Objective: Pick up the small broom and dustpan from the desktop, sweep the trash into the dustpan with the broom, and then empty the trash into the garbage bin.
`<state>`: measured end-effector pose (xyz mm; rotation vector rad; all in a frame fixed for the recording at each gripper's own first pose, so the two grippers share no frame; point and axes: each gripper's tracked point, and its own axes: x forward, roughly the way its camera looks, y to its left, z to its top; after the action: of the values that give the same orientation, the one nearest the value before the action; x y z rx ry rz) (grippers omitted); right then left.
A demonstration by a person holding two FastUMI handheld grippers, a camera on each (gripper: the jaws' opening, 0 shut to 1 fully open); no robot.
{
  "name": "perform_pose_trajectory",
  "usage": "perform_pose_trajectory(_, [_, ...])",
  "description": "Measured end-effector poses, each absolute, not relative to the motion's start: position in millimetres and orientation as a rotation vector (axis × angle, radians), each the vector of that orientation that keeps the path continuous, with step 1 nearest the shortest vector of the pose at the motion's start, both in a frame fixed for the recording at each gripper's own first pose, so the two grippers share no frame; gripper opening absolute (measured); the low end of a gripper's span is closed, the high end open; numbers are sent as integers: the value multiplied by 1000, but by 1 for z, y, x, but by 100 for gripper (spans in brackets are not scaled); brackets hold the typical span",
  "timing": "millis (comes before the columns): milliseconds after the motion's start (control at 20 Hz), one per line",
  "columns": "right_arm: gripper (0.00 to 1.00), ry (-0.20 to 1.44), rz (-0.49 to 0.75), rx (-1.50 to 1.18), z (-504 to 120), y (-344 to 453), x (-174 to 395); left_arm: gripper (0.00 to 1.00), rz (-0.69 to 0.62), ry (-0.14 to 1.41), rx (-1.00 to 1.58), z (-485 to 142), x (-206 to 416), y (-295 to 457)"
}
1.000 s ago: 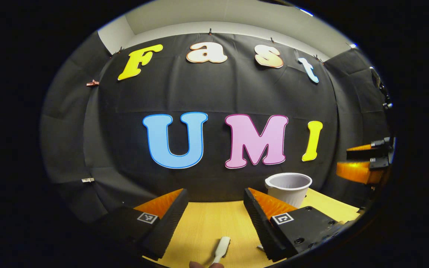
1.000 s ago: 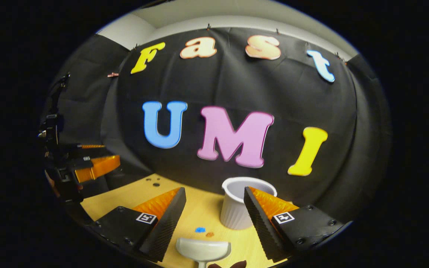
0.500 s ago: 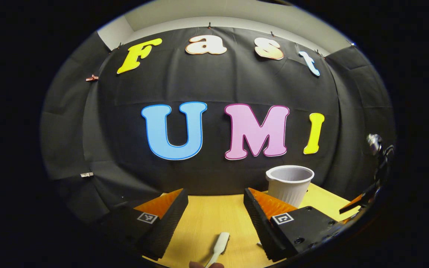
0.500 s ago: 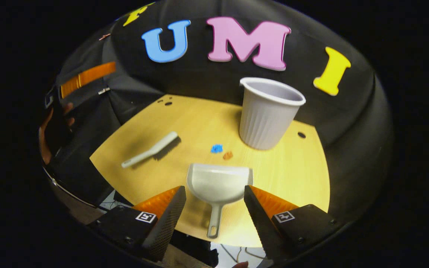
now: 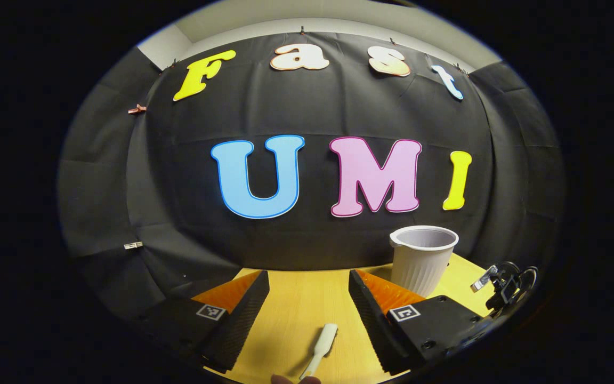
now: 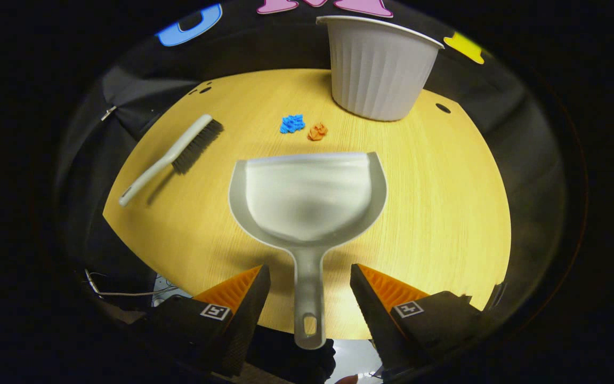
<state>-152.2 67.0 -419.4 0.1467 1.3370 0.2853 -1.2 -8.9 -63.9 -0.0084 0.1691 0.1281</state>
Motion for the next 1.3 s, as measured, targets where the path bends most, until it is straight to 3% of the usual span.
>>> perform_pose_trajectory(600, [91,1435,272,142,-463,77,-139,94,155,195,-2,-73,-9,2])
perform_pose_trajectory(650, [87,1438,260,132,-470,74,-139,94,154,197,-3,-73,-9,2])
perform_pose_trajectory(700, [72,1449,257,109,-471,70,-144,96,154,199,-2,-75,-9,2])
perform_pose_trajectory(750, [66,1427,261,102,-475,72,-135,94,155,202,-3,-75,-8,2])
perform_pose_trajectory(950, [52,1413,304,78,-473,74,-135,94,145,208,-16,-81,-3,1])
perform_pose_trajectory(1000, [39,1422,291,85,-473,75,-135,94,142,207,-16,-83,-1,0])
perform_pose_trajectory(1250, [39,1444,312,109,-472,73,-135,94,122,238,1,-105,10,1])
perform_pose_trajectory(1300, [34,1431,309,109,-472,73,-133,94,116,252,-7,-113,12,0])
